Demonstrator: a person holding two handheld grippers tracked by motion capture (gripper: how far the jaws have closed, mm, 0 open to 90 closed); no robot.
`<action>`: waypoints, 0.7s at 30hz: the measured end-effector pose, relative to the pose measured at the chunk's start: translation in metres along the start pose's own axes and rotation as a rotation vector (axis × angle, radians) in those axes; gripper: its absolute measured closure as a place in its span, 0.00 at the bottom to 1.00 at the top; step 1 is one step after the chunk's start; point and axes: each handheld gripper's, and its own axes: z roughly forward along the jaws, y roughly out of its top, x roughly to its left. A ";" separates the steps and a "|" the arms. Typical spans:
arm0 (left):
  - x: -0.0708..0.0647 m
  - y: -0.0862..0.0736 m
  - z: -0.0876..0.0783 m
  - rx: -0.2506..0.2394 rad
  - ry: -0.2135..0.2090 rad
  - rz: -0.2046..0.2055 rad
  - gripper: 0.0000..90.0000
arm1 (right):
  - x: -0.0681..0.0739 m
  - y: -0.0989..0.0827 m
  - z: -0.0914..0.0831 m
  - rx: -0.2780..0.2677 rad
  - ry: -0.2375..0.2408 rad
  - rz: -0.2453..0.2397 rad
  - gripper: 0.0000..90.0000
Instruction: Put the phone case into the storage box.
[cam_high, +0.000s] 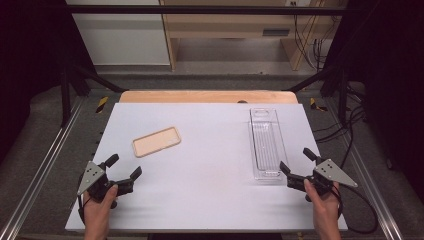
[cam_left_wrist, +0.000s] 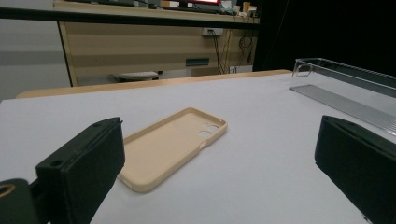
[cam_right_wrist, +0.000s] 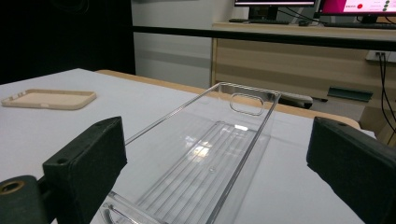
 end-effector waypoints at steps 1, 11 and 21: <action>-0.001 0.000 0.001 0.004 0.001 -0.001 0.02 | 0.000 0.000 0.000 0.000 -0.001 0.000 0.06; -0.002 0.000 0.011 0.083 0.009 0.012 0.02 | 0.000 -0.002 -0.001 0.003 -0.008 -0.004 0.05; -0.015 0.026 0.042 0.186 0.016 0.088 0.02 | 0.002 -0.003 -0.003 -0.005 -0.015 -0.004 0.04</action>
